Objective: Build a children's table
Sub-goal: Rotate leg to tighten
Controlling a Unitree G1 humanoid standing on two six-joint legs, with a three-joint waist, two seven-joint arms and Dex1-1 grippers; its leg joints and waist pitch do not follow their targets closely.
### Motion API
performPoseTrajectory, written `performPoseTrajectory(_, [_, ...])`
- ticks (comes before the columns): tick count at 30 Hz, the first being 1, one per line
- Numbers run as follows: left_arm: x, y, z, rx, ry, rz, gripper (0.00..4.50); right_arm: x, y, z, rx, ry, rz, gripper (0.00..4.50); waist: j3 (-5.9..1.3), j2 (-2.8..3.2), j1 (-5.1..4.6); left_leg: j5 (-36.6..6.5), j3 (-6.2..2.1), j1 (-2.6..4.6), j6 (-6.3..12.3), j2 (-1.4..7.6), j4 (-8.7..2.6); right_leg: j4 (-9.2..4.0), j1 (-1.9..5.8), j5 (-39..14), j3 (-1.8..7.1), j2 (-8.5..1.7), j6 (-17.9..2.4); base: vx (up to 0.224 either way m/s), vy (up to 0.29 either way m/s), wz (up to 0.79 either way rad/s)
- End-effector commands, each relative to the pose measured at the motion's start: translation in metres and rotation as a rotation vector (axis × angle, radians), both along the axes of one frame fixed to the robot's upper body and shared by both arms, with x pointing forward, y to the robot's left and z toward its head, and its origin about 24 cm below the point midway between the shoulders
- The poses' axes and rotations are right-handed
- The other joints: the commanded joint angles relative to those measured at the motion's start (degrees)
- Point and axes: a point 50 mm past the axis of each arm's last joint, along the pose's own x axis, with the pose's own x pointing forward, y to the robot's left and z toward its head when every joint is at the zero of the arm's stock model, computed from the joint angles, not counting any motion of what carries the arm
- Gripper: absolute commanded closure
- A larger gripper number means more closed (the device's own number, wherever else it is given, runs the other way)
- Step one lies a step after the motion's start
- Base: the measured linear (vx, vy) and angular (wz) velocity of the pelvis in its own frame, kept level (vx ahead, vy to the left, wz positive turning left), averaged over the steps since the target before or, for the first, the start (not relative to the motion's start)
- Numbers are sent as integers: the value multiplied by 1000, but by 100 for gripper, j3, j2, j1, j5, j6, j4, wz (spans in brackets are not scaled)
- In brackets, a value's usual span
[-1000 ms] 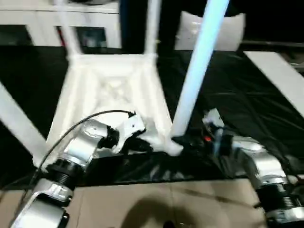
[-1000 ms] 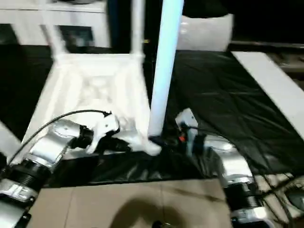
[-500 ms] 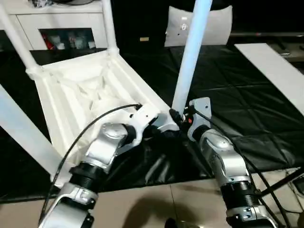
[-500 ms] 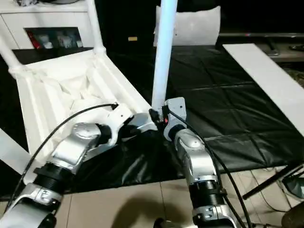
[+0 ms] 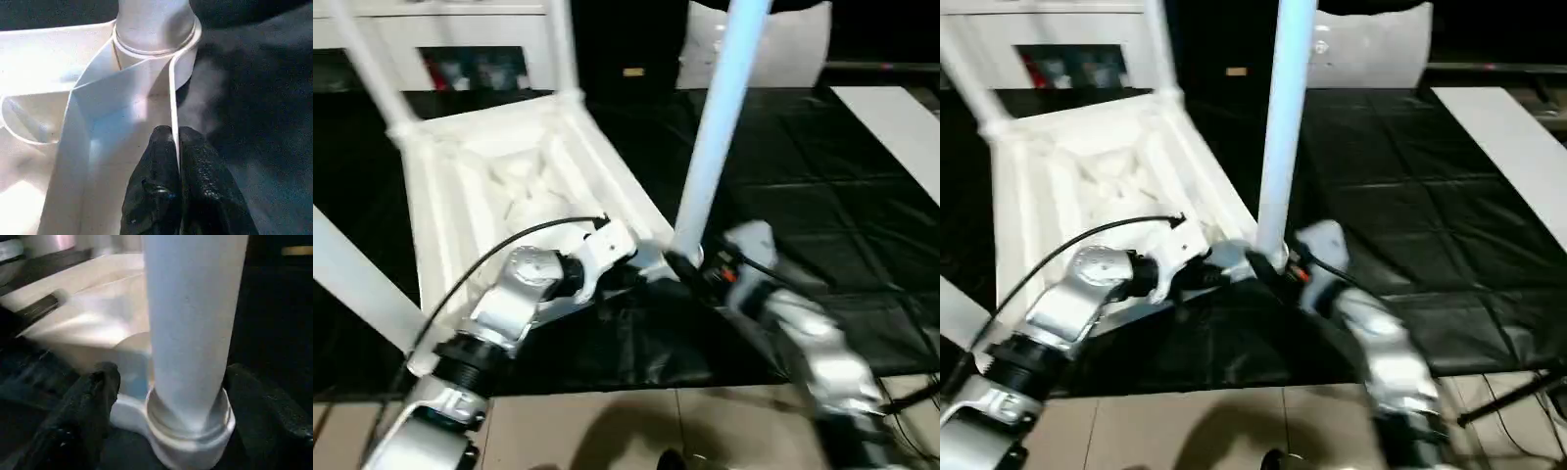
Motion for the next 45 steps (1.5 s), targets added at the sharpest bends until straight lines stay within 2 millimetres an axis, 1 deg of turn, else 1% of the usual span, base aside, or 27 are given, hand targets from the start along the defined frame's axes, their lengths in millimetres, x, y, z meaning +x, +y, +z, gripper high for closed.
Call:
performPoseTrajectory(1, [-7, -3, 0, 16, 5, -159, 450, -10, -6, 9, 34, -11, 109, 51, -434, -63, 34, 48, -34, -73, 901, 254, -330, -384, 474, -1566, 520, -474, -348, 0, 0, 0])
performPoseTrajectory(5, [-14, 10, -1, 44, 51, -320, 450, -31, -39, 14, 16, 15, 189, 13, -433, -70, 139, -124, -28, -42, 774, 256, -350, -436, 473, -1841, 521, -479, -181, 0, 0, 0])
performPoseTrajectory(8, [-15, 13, 0, 25, 62, -359, 450, -39, -51, 15, 35, 62, 159, 2, -447, -83, 223, -127, -28, -26, 685, 269, -365, -444, 470, -1876, 521, -491, -132, 0, 0, 0])
performPoseTrajectory(10, [-13, 15, -1, 26, 55, -351, 450, -45, -52, 15, 57, 85, 165, 2, -464, -133, 214, -88, -27, -35, 641, 256, -364, -452, 486, -1888, 502, -477, -97, 0, 0, 0])
performPoseTrajectory(12, [-11, 16, -3, 37, 29, -337, 450, -49, -53, 14, 66, 107, 161, 2, -480, -126, 249, -93, -17, -19, 616, 247, -357, -474, 482, -1969, 493, -482, -15, 0, 0, 0])
performPoseTrajectory(15, [-3, 21, -2, 31, -11, -272, 450, -57, -51, 11, 85, 132, 108, 2, -488, -171, 261, -190, -18, -9, 444, 243, -372, -522, 472, -2212, 467, -487, 206, 0, 0, 0])
performPoseTrajectory(16, [-1, 23, 0, -1, -10, -252, 423, -57, -50, 10, 95, 123, 66, 0, -481, -192, 245, -255, -18, -18, 373, 235, -382, -544, 476, -2343, 454, -487, 275, 0, 0, 0])
performPoseTrajectory(17, [-4, 23, 5, -54, -4, -248, 406, -54, -48, 8, 101, 128, -8, 0, -465, -251, 233, -317, -9, -20, 357, 220, -386, -564, 467, -2446, 443, -483, 334, 0, 0, 0])
performPoseTrajectory(20, [-10, 24, 11, -145, 6, -254, 385, -54, -43, 7, 129, 139, -87, 0, -455, -206, 196, -464, -9, -7, 224, 206, -389, -625, 457, -2747, 414, -498, 410, 0, 0, 0])
performPoseTrajectory(24, [-22, 27, 18, -260, -29, -217, 352, -63, -36, 9, 151, 132, -129, 0, -442, -285, 156, -519, -31, -20, 187, 264, -421, -594, 448, -2670, 440, -526, 442, 0, 0, 0])
performPoseTrajectory(26, [-25, 31, 22, -303, -38, -142, 337, -67, -33, 11, 155, 124, -136, 0, -472, -320, 131, -423, -39, -37, 176, 294, -425, -532, 465, -2423, 455, -513, 405, 0, 0, 0])
performPoseTrajectory(28, [-26, 37, 26, -367, -58, -7, 321, -70, -28, 12, 162, 136, -148, 0, -456, -316, 113, -393, -43, -37, 227, 282, -430, -543, 450, -2335, 452, -482, 379, 0, 0, 0])
performPoseTrajectory(29, [-28, 41, 24, -405, -84, 129, 311, -72, -23, 9, 155, 152, -163, 0, -524, -334, 99, -324, -49, -38, 172, 334, -412, -475, 490, -2158, 458, -511, 259, 0, 0, 0])
performPoseTrajectory(31, [-35, 48, 18, -428, -116, 319, 303, -76, -15, 4, 125, 168, -189, 0, -500, -256, 99, -379, -54, -49, 158, 319, -410, -518, 477, -2140, 441, -508, 208, 0, 0, 0])
performPoseTrajectory(32, [-47, 50, 10, -448, -108, 471, 284, -78, -9, -5, 45, 195, -239, 0, -513, -212, 77, -569, -58, -55, 107, 302, -413, -528, 496, -2229, 420, -478, 252, 0, 0, 0])
performPoseTrajectory(33, [-47, 50, 10, -448, -108, 471, 274, -78, -9, -5, 45, 195, -239, 0, -513, -212, 77, -569, -58, -55, 107, 302, -413, -528, 496, -2229, 420, -478, 252, 0, 0, 0])
performPoseTrajectory(34, [-54, 49, 9, -491, -110, 538, 274, -79, -5, -10, 10, 227, -254, 0, -483, -266, 47, -653, -32, -66, 128, 285, -413, -609, 476, -2357, 416, -450, 342, 0, 0, 0])
performPoseTrajectory(35, [-61, 47, 10, -541, -119, 617, 274, -79, 1, -13, 1, 227, -229, 0, -480, -212, 57, -781, -33, -59, 119, 253, -400, -638, 486, -2550, 386, -453, 375, 0, 0, 0])
performPoseTrajectory(37, [-66, 46, 9, -573, -127, 669, 274, -80, 5, -15, 0, 225, -207, 0, -477, -228, 47, -1041, -28, -22, 156, 238, -369, -734, 463, -2862, 336, -439, 529, 0, 0, 0])
performPoseTrajectory(38, [-71, 43, 8, -585, -139, 714, 274, -78, 9, -15, 9, 175, -218, 0, -455, -228, 48, -1292, -35, 28, 199, 254, -374, -803, 424, -3073, 293, -427, 651, 0, 0, 0])
performPoseTrajectory(39, [-75, 41, 5, -582, -143, 743, 274, -77, 9, -17, 12, 162, -234, 0, -455, -228, 48, -1292, -35, 28, 199, 254, -374, -803, 424, -3073, 293, -427, 651, 0, 0, 0])
performPoseTrajectory(40, [-78, 39, 2, -563, -148, 758, 274, -76, 11, -19, 17, 171, -254, 0, -412, -277, 24, -1482, -42, 27, 199, 258, -376, -854, 424, -3296, 236, -415, 763, 0, 0, 0])
performPoseTrajectory(41, [-80, 38, 1, -551, -151, 767, 274, -74, 12, -20, 25, 175, -268, 0, -385, -270, -23, -1760, -61, 71, 177, 277, -375, -911, 412, -3526, 175, -398, 878, 0, 0, 0])
performPoseTrajectory(42, [-82, 36, 0, -543, -152, 773, 274, -72, 13, -22, 30, 184, -275, 0, -365, -208, -63, -2061, -101, 100, 168, 351, -418, -942, 461, -3575, 138, -390, 933, 0, 0, 0])
performPoseTrajectory(43, [-84, 34, -1, -532, -147, 799, 274, -72, 14, -23, 6, 177, -259, 0, -382, -198, -108, -2352, -178, 69, 173, 511, -519, -822, 552, -3191, 203, -385, 870, 0, 0, 0])
performPoseTrajectory(44, [-85, 33, -1, -526, -143, 818, 274, -73, 15, -24, -13, 169, -245, 0, -395, -190, -104, -2264, -242, -46, 213, 653, -622, -613, 607, -2464, 366, -408, 696, 0, 0, 0])
performPoseTrajectory(45, [-85, 33, -1, -521, -144, 819, 274, -73, 16, -24, -20, 166, -241, 0, -405, -210, -117, -2004, -228, -79, 275, 642, -607, -590, 572, -2143, 429, -427, 612, 0, 0, 0])
